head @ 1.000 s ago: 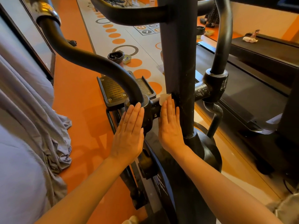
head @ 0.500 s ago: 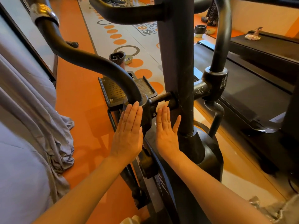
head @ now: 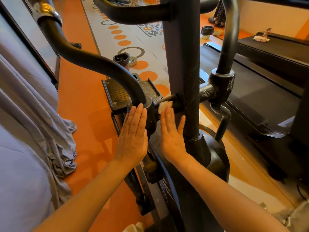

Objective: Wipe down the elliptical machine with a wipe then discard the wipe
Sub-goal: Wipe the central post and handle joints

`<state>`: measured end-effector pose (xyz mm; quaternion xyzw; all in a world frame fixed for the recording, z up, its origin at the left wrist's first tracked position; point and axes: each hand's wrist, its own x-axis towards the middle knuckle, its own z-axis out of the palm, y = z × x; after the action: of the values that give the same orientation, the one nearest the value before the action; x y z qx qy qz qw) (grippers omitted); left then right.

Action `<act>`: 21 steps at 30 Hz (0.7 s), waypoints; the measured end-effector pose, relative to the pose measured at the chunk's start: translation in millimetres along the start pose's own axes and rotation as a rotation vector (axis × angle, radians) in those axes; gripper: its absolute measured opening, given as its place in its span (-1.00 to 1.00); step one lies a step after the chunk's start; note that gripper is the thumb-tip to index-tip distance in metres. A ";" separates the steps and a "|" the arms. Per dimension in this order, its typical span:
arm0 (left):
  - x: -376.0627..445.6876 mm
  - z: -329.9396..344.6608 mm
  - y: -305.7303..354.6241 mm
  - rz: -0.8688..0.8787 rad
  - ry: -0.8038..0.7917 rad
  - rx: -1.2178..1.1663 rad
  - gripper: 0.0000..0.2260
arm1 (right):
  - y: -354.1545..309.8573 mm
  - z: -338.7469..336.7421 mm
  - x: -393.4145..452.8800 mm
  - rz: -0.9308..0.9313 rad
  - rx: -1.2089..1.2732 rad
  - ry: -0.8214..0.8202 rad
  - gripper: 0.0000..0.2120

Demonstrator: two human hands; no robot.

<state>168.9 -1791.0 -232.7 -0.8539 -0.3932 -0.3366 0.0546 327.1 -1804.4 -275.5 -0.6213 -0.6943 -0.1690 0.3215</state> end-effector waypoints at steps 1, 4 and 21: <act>0.4 0.4 0.1 -0.001 0.002 -0.001 -0.39 | -1.6 0.5 -2.2 -0.058 0.005 -0.010 -0.31; 0.5 0.6 -0.2 -0.001 -0.002 0.008 -0.38 | 4.4 2.1 -2.9 -0.096 -0.034 -0.004 -0.32; 1.3 3.3 4.5 -0.030 0.013 0.019 -0.41 | 18.1 -18.6 10.9 0.082 0.161 -0.039 -0.46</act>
<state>174.4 -1792.1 -233.6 -0.8451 -0.4089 -0.3392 0.0600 348.8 -1804.9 -257.7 -0.6246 -0.6858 -0.0870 0.3633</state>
